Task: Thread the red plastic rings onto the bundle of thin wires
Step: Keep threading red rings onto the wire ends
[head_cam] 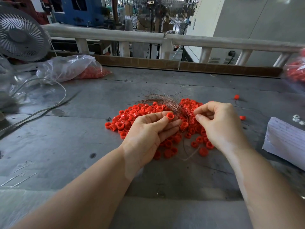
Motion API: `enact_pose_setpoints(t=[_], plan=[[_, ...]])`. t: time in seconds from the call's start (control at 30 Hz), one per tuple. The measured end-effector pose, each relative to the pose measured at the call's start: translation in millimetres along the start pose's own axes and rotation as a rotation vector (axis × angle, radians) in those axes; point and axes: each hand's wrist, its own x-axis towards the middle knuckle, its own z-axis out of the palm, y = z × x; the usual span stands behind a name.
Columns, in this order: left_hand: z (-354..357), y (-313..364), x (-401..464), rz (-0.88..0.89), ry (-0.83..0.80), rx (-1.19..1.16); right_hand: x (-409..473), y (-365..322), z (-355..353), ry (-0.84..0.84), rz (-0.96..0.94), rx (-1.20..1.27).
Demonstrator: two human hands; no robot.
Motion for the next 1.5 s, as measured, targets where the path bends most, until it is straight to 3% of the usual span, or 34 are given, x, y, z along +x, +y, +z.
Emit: enact_pose_setpoints(t=[0.17,0.4,0.6,0.83,1.13,1.5], plan=[[-0.9,0.1,1.1,-0.011,0.006,-0.016,-1.2,0.6,-3.4,-0.141,-0.001,-0.191],[-0.8,1.0,1.6,-0.020,0.023,-0.044,-5.6,-2.9,-1.7,-0.281,-0.069,-0.248],[-0.7,0.8,1.5,-0.019,0.015,-0.043,-4.1,-2.5,-1.2,-0.231,-0.095,-0.238],[-1.4,1.0,2.5,-0.029,-0.012,-0.063,-6.5,-4.4,-0.3,-0.354,-0.142,-0.253],[-2.6,0.3,2.4,-0.021,-0.063,-0.067,-6.1,-2.8,1.7,-0.268,-0.164,-0.276],[-3.0,0.0,2.7,-0.011,-0.118,-0.079,-8.1,-3.2,3.1,-0.332,-0.133,-0.317]])
